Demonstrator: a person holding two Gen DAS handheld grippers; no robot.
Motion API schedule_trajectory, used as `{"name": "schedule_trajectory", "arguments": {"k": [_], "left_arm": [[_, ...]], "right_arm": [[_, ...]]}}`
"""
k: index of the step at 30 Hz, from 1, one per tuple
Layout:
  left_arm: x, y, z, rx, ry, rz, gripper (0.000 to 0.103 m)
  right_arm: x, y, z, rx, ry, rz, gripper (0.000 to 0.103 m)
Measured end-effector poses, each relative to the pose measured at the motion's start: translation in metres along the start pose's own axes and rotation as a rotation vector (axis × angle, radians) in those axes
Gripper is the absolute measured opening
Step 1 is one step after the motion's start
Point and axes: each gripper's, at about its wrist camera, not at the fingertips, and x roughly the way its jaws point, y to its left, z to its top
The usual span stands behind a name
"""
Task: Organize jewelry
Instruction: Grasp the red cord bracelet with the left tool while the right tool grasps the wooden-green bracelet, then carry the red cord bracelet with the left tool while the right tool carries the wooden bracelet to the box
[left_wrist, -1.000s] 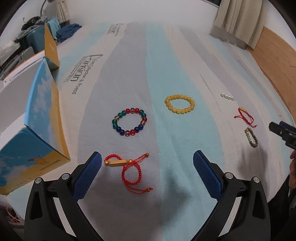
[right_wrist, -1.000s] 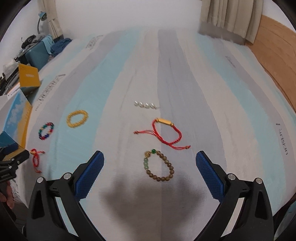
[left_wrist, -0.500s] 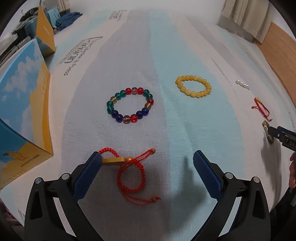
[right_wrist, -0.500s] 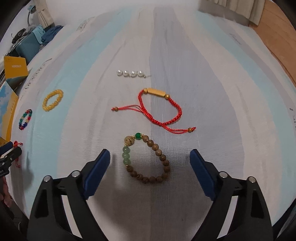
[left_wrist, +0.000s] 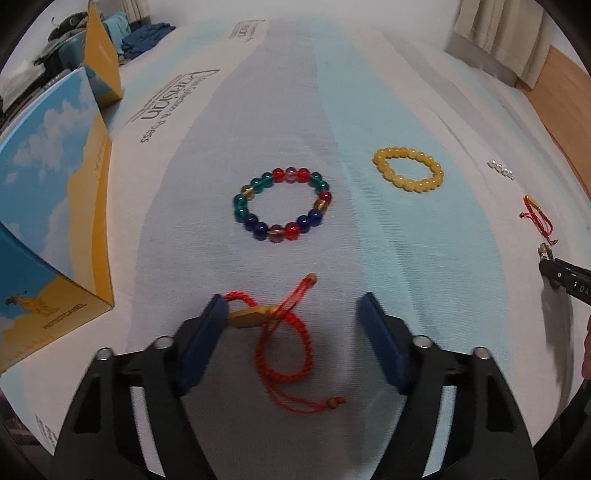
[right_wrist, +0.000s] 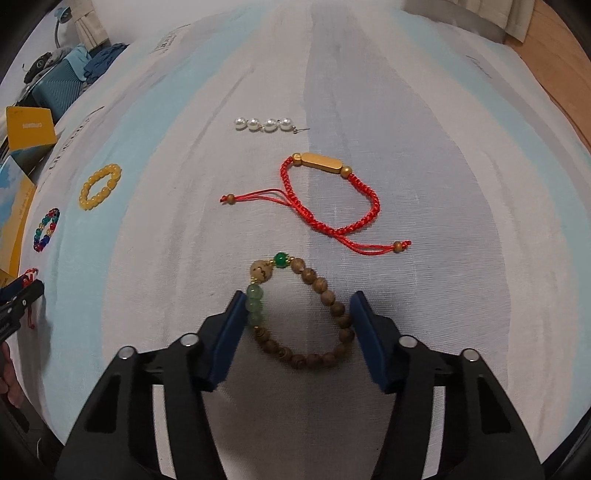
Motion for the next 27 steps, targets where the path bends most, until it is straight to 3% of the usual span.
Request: {"name": "schedule_trajectory", "arguments": {"k": [4,10,11,12,13,27], "left_arm": [[-0.002,0.004,-0.001,0.014,0.012,-0.002,0.047],[-0.005,0.005,-0.004,0.042,0.025,-0.018,0.027],[-0.005,0.004,-0.003,0.047,0.027,-0.020,0.025],[-0.006,0.004,-0.003,0.052,0.030,-0.026,0.021],[-0.007,0.004,-0.003,0.054,0.033,-0.033,0.009],[-0.022,-0.006,-0.005,0.075,0.024,-0.060,0.009]], "right_arm": [[-0.001,0.001,-0.002,-0.001,0.001,0.004,0.040],[-0.003,0.007,-0.005,-0.014,0.007,-0.007,0.016],[-0.004,0.008,-0.005,-0.016,0.007,-0.009,0.016],[-0.005,0.009,-0.006,-0.015,0.008,-0.009,0.015],[-0.006,0.010,-0.006,-0.014,0.007,-0.008,0.015],[-0.027,0.009,-0.009,0.009,-0.027,0.005,0.014]]}}
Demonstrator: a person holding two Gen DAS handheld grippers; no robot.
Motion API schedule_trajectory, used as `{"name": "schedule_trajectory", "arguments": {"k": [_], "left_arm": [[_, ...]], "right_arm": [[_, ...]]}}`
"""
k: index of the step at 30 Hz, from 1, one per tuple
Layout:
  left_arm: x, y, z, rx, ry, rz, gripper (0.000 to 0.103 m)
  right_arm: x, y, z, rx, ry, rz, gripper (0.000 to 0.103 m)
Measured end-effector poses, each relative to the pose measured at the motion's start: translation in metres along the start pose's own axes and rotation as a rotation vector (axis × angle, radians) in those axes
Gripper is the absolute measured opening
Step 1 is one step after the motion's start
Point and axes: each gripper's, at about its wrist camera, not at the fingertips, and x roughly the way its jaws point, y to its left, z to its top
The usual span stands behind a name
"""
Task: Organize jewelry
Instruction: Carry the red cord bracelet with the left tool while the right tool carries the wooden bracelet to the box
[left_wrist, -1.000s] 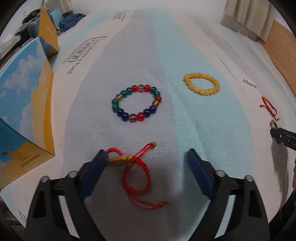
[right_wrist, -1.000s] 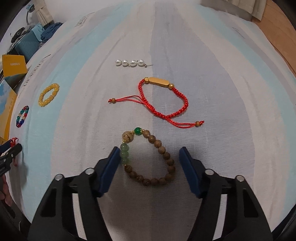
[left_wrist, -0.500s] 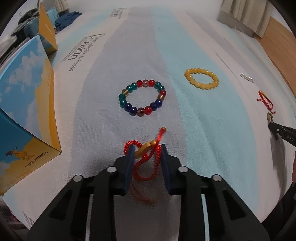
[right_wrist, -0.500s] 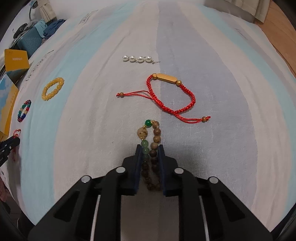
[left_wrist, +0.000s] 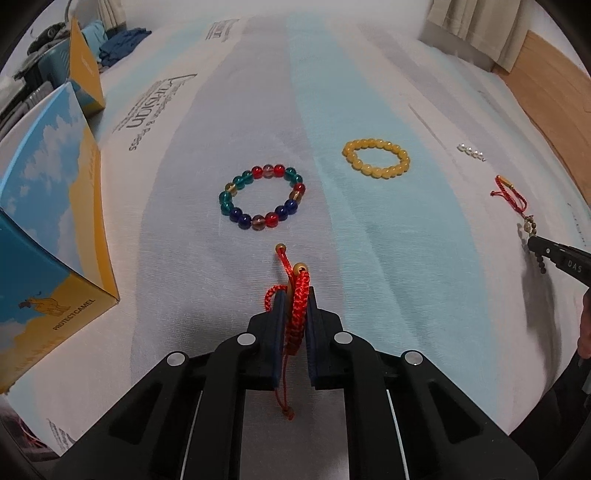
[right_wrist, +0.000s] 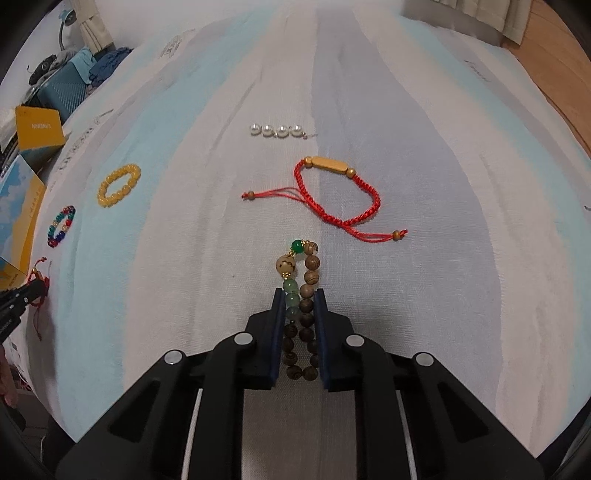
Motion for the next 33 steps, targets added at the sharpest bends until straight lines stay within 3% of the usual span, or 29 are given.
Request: {"name": "schedule_trajectory", "arguments": {"k": [21,33], "left_arm": [[-0.055,-0.013,0.048,0.006,-0.095,-0.016,0.008],[-0.097,-0.011,0.073,-0.001,-0.167,-0.015,0.008]], "right_arm": [[-0.052,0.018,0.031,0.012,-0.092,-0.006,0.014],[-0.084,0.060,0.057,-0.026,-0.150,0.017,0.014]]}}
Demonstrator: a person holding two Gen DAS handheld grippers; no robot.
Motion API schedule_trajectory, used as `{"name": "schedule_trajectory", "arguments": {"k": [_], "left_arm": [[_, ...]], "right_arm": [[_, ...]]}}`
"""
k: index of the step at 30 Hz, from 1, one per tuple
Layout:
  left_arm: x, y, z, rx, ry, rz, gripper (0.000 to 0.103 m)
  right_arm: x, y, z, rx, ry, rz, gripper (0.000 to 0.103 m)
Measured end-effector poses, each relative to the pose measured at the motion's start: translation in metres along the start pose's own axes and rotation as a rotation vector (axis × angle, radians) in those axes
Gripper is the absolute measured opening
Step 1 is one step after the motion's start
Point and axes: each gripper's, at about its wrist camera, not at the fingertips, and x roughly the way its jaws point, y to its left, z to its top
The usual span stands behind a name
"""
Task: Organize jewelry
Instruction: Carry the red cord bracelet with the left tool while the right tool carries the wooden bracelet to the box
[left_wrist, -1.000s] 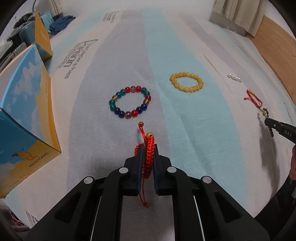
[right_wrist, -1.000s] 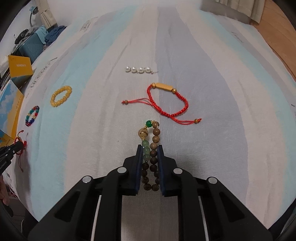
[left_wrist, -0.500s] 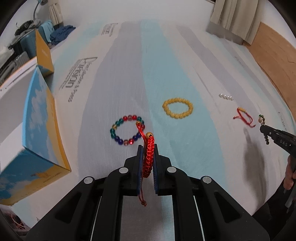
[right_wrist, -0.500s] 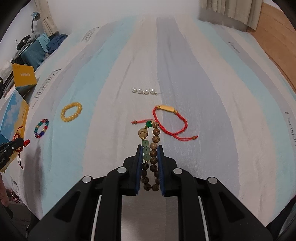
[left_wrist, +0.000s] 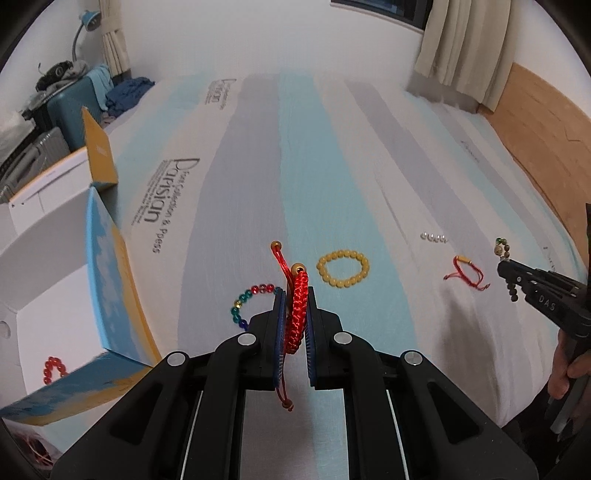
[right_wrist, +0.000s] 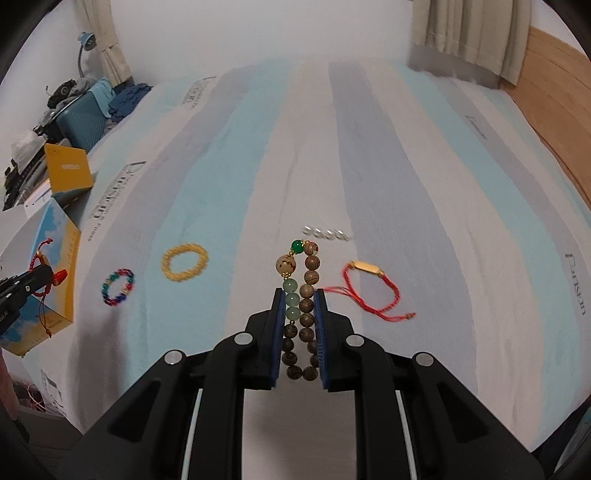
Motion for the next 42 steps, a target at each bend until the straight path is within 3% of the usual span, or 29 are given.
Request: {"name": "schedule_trajectory", "arguments": {"k": [11,24,35,42], "left_arm": [[-0.030,0.041,-0.002,-0.048,-0.034,0.057,0.008],[-0.085,0.134,-0.012,-0.156,-0.087,0.167,0.008],[-0.117,0.215,-0.037,-0.262,-0.087,0.273,0.009],[-0.119,0.264,-0.057,-0.334,-0.043,0.338,0.009]], "right_arm": [[-0.014,0.080,0.025,-0.072,-0.047,0.075,0.014],[-0.022,0.200,0.043,-0.189,-0.069,0.184,0.014],[-0.033,0.310,0.035,-0.327,-0.065,0.271,0.014],[-0.032,0.382,0.023,-0.418,-0.039,0.313,0.014]]}}
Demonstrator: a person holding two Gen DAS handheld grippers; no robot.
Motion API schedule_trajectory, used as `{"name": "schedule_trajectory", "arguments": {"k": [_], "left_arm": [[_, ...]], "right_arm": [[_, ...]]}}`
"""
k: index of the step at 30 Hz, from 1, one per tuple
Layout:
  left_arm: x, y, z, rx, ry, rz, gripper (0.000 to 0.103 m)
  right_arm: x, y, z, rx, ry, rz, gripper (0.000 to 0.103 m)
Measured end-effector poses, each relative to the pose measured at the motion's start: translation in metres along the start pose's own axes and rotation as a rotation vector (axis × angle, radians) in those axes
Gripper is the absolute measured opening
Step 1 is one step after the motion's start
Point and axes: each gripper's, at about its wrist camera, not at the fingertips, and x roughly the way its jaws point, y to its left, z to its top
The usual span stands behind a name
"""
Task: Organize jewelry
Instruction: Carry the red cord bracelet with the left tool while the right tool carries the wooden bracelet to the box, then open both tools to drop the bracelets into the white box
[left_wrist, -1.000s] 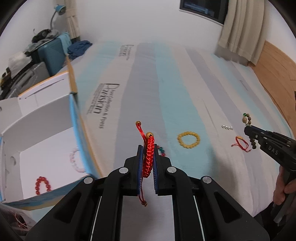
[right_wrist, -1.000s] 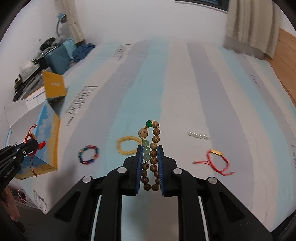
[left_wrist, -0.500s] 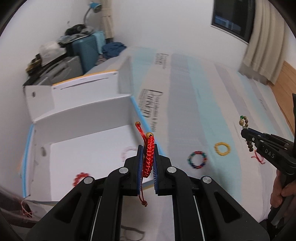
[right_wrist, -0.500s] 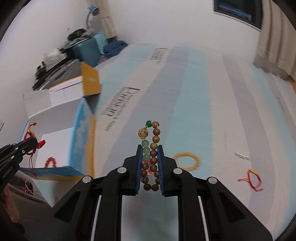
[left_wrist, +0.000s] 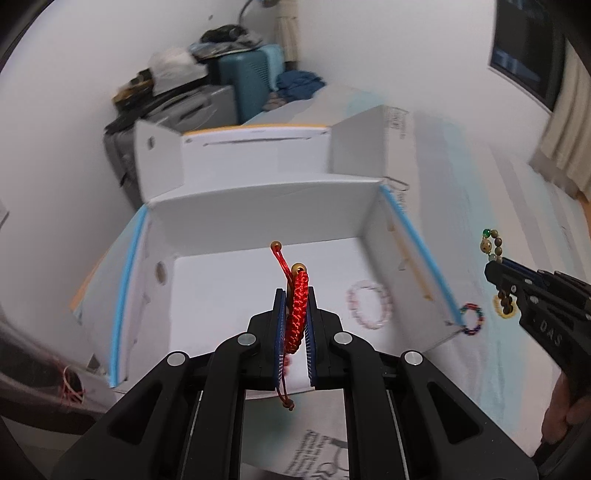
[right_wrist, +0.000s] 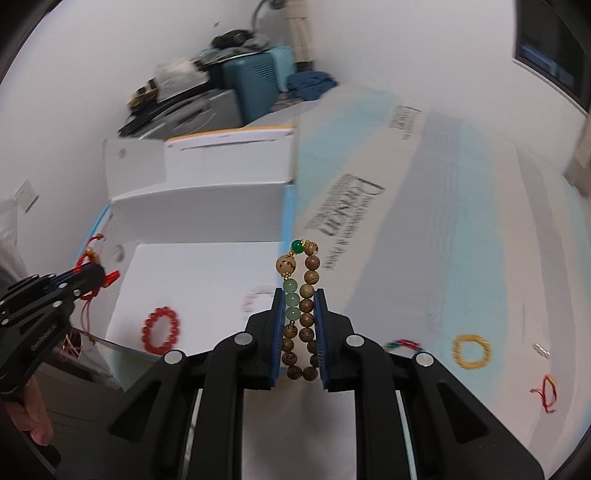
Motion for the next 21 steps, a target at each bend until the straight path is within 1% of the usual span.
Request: {"name": "schedule_trajectory", "arguments": {"k": [5,9,10,12,14,17,21], "left_arm": [[0.020,0.026,-0.001,-0.043,0.058,0.035,0.009],[0.038,0.040,0.002,-0.061,0.111,0.064,0.009],[0.043,0.044,0.002,-0.068,0.126,0.068,0.009],[0.056,0.051,0.004,-0.083,0.161,0.079,0.009],[0.067,0.057,0.004,-0.098,0.198,0.084,0.009],[0.084,0.063,0.003,-0.115,0.257,0.076,0.009],[0.103,0.065,-0.001,-0.099,0.308,0.082,0.009]], "right_arm": [[0.025,0.042,0.006,-0.054,0.059,0.029,0.014],[0.049,0.063,0.010,-0.080,0.115,0.033,0.014],[0.058,0.067,0.011,-0.080,0.142,0.037,0.014],[0.072,0.068,0.012,-0.071,0.180,0.035,0.014],[0.090,0.069,0.012,-0.059,0.236,0.036,0.014],[0.109,0.068,0.009,-0.052,0.297,0.019,0.014],[0.133,0.066,0.006,-0.048,0.366,0.002,0.014]]}}
